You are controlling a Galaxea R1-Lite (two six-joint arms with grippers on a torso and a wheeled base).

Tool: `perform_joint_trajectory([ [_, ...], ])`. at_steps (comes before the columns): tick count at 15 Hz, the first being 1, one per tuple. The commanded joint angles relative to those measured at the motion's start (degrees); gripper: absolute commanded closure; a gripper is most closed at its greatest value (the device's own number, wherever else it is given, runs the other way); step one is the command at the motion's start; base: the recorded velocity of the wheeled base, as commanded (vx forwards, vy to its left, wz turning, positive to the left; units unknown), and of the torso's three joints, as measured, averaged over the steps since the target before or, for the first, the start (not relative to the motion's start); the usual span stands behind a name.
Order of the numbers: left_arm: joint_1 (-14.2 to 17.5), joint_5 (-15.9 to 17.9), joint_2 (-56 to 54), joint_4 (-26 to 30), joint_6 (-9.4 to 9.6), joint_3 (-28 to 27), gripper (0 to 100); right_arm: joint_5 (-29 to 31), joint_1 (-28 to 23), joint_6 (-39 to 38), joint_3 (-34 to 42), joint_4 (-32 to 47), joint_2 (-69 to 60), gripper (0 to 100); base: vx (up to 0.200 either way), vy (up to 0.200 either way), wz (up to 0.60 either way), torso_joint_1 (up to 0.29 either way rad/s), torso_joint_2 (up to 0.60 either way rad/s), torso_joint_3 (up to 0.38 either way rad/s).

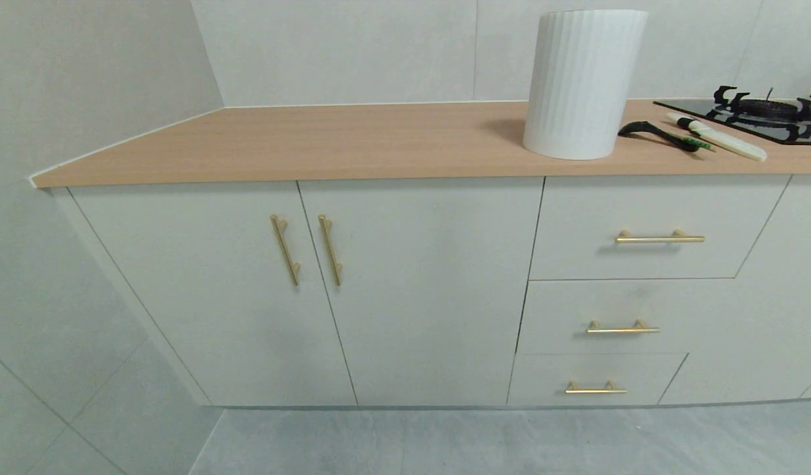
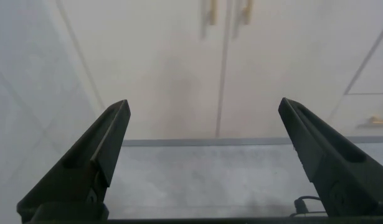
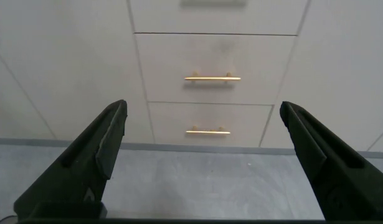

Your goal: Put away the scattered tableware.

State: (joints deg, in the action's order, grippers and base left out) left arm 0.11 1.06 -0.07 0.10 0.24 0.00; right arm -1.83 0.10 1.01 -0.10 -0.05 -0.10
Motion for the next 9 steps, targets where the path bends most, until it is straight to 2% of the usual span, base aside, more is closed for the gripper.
perform_joint_trajectory([
  [1,-0.02,-0.01,0.07,-0.01,0.02,0.00,0,-0.02,-0.01,0.04,0.01,-0.04,0.10,0,0.000,-0.200,0.00,0.002,0.00,0.007],
  [7,0.07,-0.01,0.07,-0.01,0.02,0.00,0,-0.02,-0.01,0.04,0.01,-0.04,0.10,0,0.000,-0.200,0.00,0.002,0.00,0.003],
  [9,0.07,-0.09,0.07,-0.01,0.02,0.00,0,-0.02,-0.01,0.04,0.01,-0.04,0.10,0,0.000,0.000,0.00,0.000,0.00,0.000],
])
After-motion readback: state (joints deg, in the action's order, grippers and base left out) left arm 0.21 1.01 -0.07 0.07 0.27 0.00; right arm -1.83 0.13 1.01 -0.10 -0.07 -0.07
